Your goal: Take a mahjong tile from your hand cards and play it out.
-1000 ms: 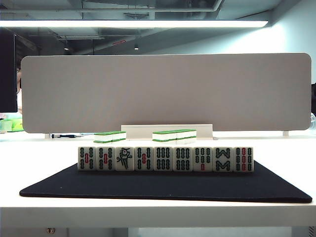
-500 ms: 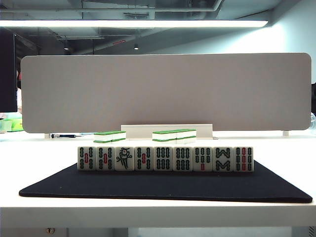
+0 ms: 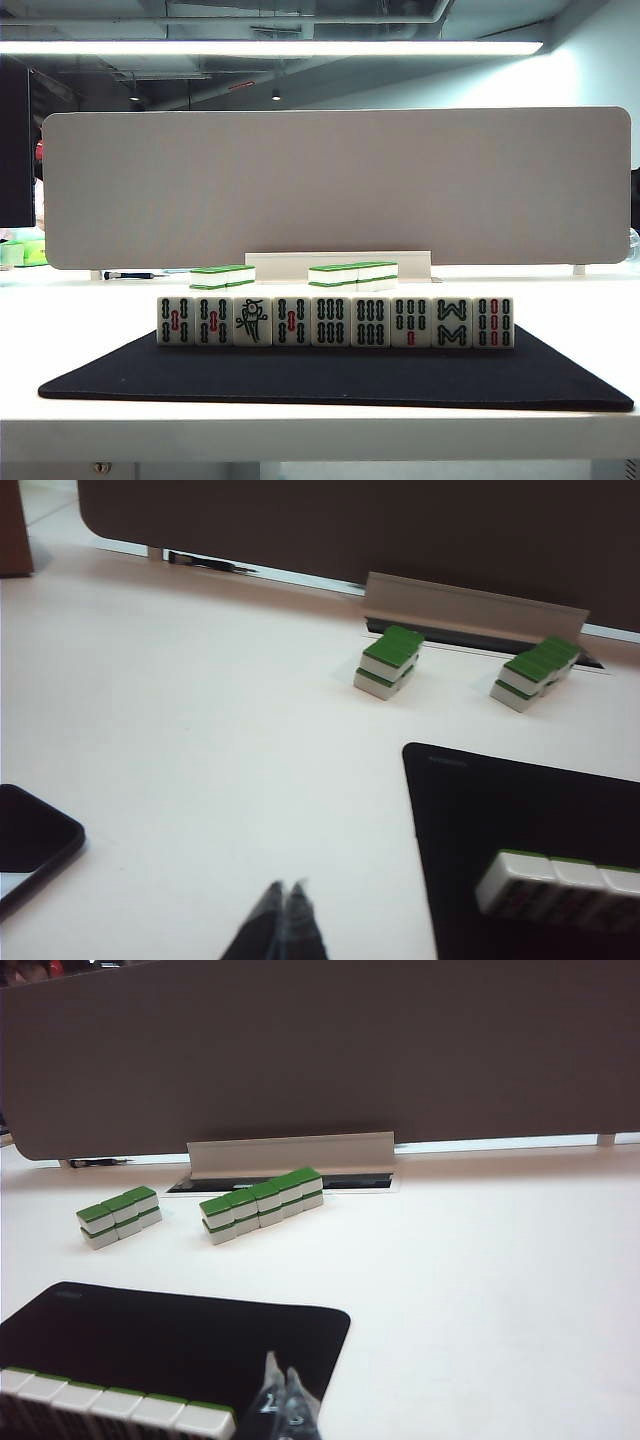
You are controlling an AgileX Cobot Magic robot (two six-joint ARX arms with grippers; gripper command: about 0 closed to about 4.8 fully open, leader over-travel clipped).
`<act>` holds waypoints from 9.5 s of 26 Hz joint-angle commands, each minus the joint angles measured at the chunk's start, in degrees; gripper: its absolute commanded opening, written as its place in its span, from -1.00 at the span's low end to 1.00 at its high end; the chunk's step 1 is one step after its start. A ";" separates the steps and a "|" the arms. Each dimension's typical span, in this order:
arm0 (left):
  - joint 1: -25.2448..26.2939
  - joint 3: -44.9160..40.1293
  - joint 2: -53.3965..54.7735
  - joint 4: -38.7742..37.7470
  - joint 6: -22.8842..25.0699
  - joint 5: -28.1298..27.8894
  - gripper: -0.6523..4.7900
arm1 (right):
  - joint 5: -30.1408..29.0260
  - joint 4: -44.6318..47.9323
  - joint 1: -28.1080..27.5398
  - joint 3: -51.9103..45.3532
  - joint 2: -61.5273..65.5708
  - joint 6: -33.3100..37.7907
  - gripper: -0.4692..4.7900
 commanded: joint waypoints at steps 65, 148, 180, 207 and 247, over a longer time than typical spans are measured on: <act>-20.70 71.65 85.96 -29.92 36.52 8.94 -0.78 | -10.19 -3.89 20.15 20.37 48.98 -4.72 -0.83; -36.26 83.47 110.88 -43.89 60.61 -4.04 -0.12 | -8.92 -5.95 20.11 20.17 49.00 -4.79 -0.82; -33.31 94.64 112.56 -23.67 18.93 8.15 -0.57 | -8.90 -5.97 20.11 20.17 49.00 -4.79 -0.82; -25.03 94.62 122.01 -20.81 -17.00 25.90 -0.57 | -9.01 8.48 20.06 20.20 49.00 -4.76 -0.83; -19.80 110.60 125.28 -47.82 -3.61 17.97 0.50 | -9.09 6.80 20.06 20.17 49.00 -4.76 -0.83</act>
